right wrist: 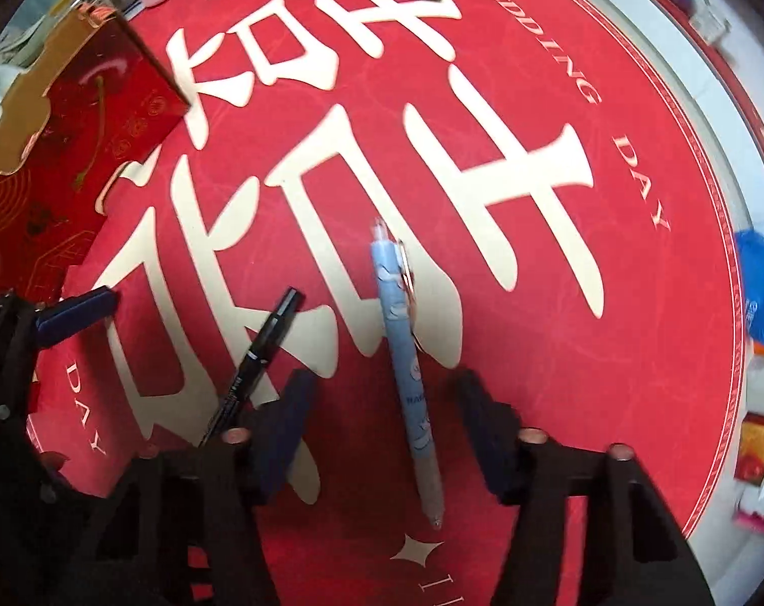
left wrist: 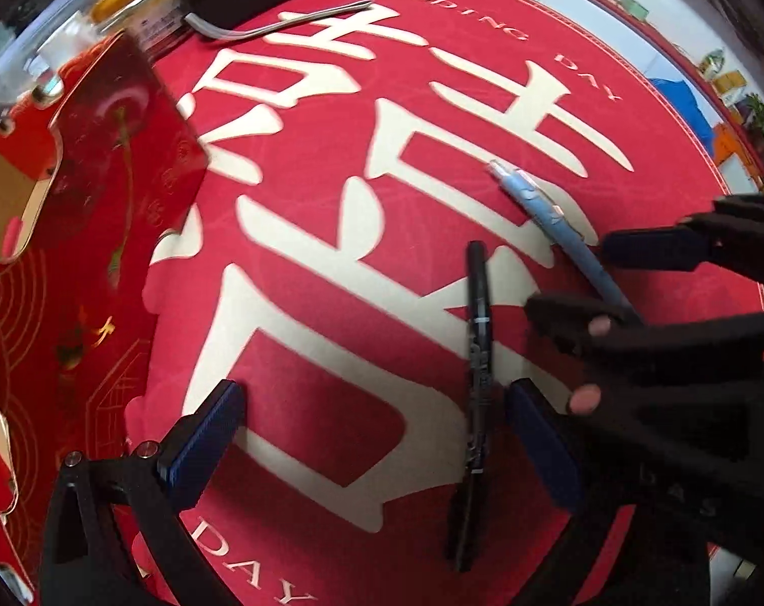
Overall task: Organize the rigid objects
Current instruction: 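Grasp the black marker with the left tool while the right tool grasps the light-blue pen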
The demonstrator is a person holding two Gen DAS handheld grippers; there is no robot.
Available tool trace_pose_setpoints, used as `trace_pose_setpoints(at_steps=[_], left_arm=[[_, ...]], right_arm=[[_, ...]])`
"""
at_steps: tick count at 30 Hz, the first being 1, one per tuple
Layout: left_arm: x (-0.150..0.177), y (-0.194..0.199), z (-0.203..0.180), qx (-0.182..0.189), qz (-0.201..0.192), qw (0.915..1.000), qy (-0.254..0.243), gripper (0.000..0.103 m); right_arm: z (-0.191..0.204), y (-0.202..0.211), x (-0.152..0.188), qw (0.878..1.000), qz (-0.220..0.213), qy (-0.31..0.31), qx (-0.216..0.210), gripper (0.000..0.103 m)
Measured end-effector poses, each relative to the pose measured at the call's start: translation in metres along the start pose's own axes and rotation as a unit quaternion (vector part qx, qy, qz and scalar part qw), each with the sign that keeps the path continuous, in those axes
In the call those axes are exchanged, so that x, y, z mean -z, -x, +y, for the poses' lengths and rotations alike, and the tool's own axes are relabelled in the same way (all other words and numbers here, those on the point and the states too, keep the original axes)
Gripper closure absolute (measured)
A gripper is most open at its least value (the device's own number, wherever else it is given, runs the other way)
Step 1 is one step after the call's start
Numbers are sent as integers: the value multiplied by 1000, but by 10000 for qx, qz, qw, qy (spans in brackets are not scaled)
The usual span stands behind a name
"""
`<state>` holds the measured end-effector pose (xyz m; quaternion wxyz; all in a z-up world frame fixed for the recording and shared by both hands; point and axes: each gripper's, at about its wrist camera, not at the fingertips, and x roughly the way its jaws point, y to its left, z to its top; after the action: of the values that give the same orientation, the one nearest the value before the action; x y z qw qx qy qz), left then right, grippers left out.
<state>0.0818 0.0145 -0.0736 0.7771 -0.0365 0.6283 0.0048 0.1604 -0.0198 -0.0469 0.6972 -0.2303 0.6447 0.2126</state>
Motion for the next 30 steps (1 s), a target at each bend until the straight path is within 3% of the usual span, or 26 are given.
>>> trace_pose_setpoints(at_steps=[1,3,6,11,18,22,25,28,30], left_arm=[[-1,1,-6,5,-26,10000,-11,0],[-5,1,-14,7,-76,10000,-35,0],[-8,-1,-28,50,-112,9997,-216,0],[-7,2,-66,223,-317,9954,-878,0],[-4,1,-75,237,-473,9953,-817,0],[-6,1,-68,249,-476,9954,-791,0],[10,5,-58,135,-489,9979,-395,0],[8,5,-43,-36,-488,9985,245,0],[7,4,-44,-71,-489,9983,313,0]], right_arm=[[2,-1,-3,10000,36,-10,7,82],[6,-2,-4,9999,150,-81,13,92],[-6,-2,14,9989,299,-373,9,92],[-47,-4,57,9862,592,-1533,-209,92],[-46,-7,51,9854,633,-1569,-194,92],[-61,-12,73,9841,651,-1649,109,92],[-70,-11,82,9821,688,-1738,246,92],[-83,-6,98,9772,668,-2012,102,92],[-80,-6,98,9779,634,-1987,122,92]])
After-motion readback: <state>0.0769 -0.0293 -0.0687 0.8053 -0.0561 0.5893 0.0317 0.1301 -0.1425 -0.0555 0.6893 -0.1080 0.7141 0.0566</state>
